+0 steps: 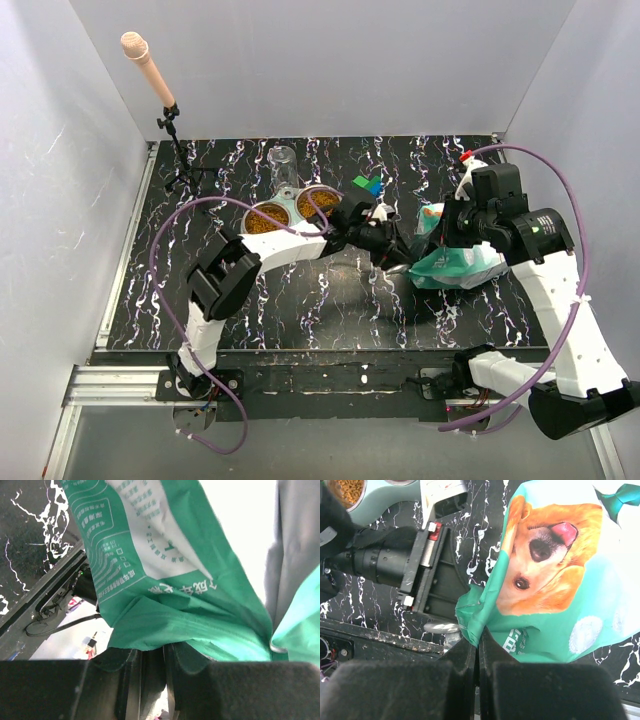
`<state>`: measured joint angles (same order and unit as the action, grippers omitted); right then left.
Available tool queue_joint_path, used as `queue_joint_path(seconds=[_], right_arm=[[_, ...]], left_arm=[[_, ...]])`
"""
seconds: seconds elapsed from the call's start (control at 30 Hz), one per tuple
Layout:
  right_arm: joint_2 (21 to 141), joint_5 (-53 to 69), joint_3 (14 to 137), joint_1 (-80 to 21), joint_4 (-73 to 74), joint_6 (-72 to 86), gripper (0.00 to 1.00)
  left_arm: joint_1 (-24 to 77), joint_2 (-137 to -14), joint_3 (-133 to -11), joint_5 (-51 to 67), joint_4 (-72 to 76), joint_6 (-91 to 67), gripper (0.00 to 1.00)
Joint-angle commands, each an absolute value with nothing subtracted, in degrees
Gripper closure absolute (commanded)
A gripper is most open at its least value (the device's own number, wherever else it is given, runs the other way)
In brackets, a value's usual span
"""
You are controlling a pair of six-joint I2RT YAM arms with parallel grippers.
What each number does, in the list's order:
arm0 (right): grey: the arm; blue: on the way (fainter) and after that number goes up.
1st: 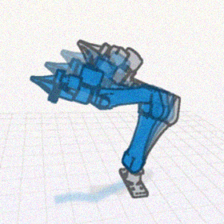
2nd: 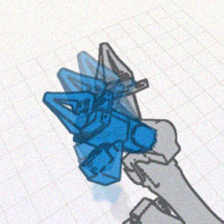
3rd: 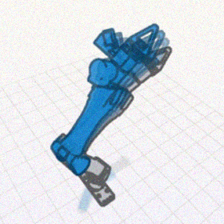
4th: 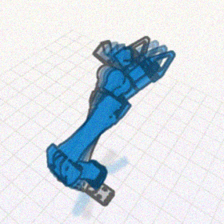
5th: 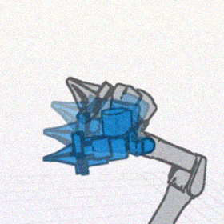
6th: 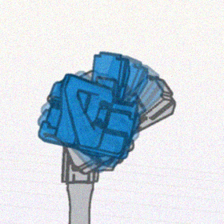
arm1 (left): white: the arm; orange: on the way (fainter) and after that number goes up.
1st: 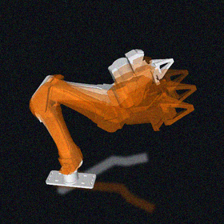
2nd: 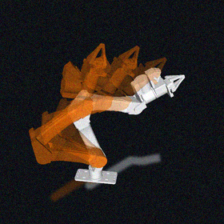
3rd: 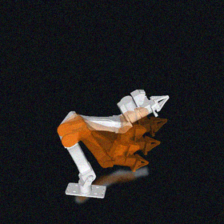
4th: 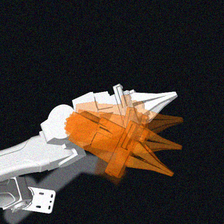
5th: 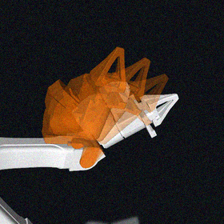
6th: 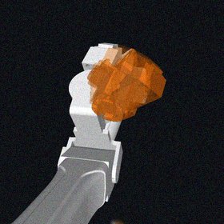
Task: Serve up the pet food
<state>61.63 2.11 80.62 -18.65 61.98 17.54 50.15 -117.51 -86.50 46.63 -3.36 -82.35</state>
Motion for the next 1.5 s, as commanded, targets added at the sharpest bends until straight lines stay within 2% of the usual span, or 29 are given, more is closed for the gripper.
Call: queue_joint_path(seconds=[0.0,0.2,0.37,0.5,0.63,0.83,0.93,1.27,1.47], right_arm=[[58.27,2.37,81.92,-17.75,55.11,16.26,0.99],[58.71,1.15,81.47,-16.61,54.41,16.00,0.99],[59.59,0.26,82.70,-15.29,54.49,15.38,0.99],[59.85,0.35,83.06,-15.12,54.93,15.21,0.99],[60.03,0.26,82.18,-15.12,55.02,14.85,0.99],[60.47,-1.49,80.60,-15.12,54.84,14.24,0.99],[61.52,-0.79,80.42,-15.20,54.49,14.06,0.99],[62.32,-1.84,80.59,-17.84,54.93,14.59,0.99],[61.26,-3.43,80.68,-17.75,55.81,13.71,0.99]], left_arm=[[46.41,-109.53,-77.80,45.35,18.34,-90.86,1.00],[43.07,-103.54,-72.96,48.51,23.64,-94.04,1.00],[40.52,-98.45,-69.53,50.88,19.35,-93.69,1.00],[39.11,-96.07,-70.74,52.82,10.48,-89.31,1.00],[39.02,-98.43,-76.72,54.67,5.89,-86.04,1.00],[39.29,-101.60,-81.29,54.14,12.30,-92.98,1.00],[39.11,-99.76,-84.81,54.14,7.32,-93.61,1.00],[39.46,-106.00,-85.96,52.21,13.01,-98.09,1.00],[38.67,-99.68,-81.39,53.26,7.49,-97.21,1.00]])
